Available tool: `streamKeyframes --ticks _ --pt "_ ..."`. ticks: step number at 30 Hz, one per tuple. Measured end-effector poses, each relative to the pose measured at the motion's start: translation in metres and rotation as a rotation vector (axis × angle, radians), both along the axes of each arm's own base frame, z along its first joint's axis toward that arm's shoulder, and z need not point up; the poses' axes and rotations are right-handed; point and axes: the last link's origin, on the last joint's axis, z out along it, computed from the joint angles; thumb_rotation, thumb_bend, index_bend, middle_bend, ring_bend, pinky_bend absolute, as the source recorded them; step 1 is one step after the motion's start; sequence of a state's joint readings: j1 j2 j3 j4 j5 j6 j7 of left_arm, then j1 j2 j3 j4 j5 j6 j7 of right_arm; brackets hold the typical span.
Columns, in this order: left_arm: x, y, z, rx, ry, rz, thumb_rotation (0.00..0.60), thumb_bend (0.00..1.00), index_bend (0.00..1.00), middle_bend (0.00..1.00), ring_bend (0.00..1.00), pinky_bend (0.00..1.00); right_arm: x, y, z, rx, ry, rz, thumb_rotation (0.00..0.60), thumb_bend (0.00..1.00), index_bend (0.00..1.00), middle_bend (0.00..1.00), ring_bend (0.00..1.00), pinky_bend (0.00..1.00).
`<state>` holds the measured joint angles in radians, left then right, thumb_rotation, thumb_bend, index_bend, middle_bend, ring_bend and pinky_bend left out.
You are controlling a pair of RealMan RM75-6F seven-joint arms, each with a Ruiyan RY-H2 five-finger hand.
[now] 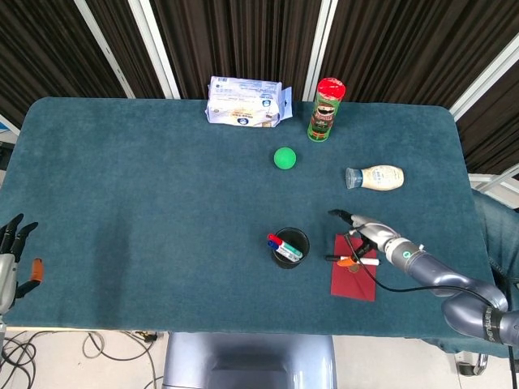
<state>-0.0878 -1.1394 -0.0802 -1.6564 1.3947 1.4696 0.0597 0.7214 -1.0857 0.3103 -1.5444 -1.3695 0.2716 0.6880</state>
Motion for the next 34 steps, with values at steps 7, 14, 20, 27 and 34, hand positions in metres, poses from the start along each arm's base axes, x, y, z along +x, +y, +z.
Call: streamKeyframes --ticks 7,14,20,27,34 --pt "0.000 0.000 0.001 0.004 -0.005 0.001 0.600 0.52 0.12 0.01 0.05 0.02 0.013 -0.017 0.022 -0.196 -0.030 0.101 0.600 0.08 0.03 0.00 0.06 0.20" --pt "0.001 -0.001 0.001 0.003 0.003 -0.006 0.600 0.52 0.12 0.01 0.05 0.02 -0.004 -0.001 0.054 -0.440 0.131 0.242 0.600 0.10 0.03 0.00 0.06 0.20" --pt "0.003 -0.002 0.001 -0.001 0.013 -0.013 0.600 0.52 0.12 0.01 0.05 0.02 -0.044 0.055 0.070 -0.636 0.244 0.282 0.600 0.10 0.03 0.00 0.06 0.20" --pt "0.003 -0.003 0.000 -0.016 0.029 -0.014 0.600 0.52 0.12 0.01 0.04 0.02 -0.093 0.151 0.059 -0.803 0.431 0.305 0.600 0.10 0.03 0.00 0.06 0.20" --pt "0.004 -0.003 -0.001 -0.026 0.052 -0.019 0.600 0.51 0.12 0.01 0.04 0.02 -0.092 0.175 0.048 -0.827 0.482 0.375 0.600 0.10 0.03 0.00 0.06 0.20"
